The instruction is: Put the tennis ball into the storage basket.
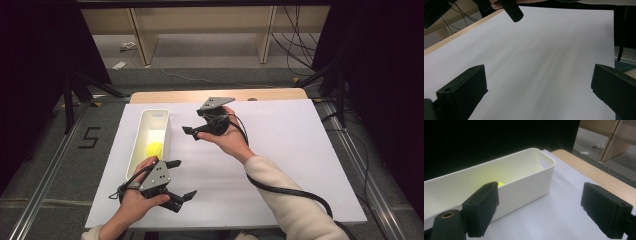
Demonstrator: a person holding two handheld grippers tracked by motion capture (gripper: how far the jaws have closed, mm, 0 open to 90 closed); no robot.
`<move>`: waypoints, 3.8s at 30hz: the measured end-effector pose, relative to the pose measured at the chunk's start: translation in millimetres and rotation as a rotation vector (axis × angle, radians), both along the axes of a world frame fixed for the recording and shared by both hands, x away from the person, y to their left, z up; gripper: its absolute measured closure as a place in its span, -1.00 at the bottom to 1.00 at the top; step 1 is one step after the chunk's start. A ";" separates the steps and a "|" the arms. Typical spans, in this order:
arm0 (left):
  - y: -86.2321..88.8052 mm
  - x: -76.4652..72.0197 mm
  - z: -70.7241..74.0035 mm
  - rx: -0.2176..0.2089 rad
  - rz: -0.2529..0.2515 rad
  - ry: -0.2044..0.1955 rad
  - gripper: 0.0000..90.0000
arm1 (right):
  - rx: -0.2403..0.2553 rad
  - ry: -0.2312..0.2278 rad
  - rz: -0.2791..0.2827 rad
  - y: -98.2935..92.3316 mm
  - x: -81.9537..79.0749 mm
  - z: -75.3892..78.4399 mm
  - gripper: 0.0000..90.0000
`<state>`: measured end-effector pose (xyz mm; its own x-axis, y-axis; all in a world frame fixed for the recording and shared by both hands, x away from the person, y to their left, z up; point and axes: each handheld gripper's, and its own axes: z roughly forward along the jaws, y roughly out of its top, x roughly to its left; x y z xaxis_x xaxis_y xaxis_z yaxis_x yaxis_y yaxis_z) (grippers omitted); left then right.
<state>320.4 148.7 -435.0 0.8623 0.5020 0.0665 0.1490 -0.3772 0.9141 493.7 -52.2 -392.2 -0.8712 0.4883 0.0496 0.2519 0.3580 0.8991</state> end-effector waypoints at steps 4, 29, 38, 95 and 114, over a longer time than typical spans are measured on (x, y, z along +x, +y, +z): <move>0.5 0.1 0.1 -0.002 0.002 0.001 -1.00 | -0.004 0.001 -0.006 -4.7 -1.1 -0.7 -0.66; 0.3 0.1 0.0 -0.001 0.003 0.003 -1.00 | 0.006 0.018 -0.057 -41.8 -1.9 -5.9 -0.66; -0.4 -0.1 -0.7 -0.004 -0.003 0.016 -1.00 | 0.020 0.022 -0.090 -64.4 -3.9 -3.5 -0.66; 1.7 1.1 -0.5 -0.002 0.019 0.005 -1.00 | 0.032 0.024 -0.245 -180.6 -51.7 -11.6 -0.66; 2.2 1.5 -0.3 -0.004 0.026 0.004 -1.00 | 0.035 0.040 -0.291 -215.8 -76.9 -19.6 -0.66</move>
<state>321.9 150.9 -435.3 0.8494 0.5241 0.0608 0.1622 -0.3692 0.9151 416.8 -268.0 -411.8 -0.6915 0.7150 0.1028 0.3752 0.2340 0.8969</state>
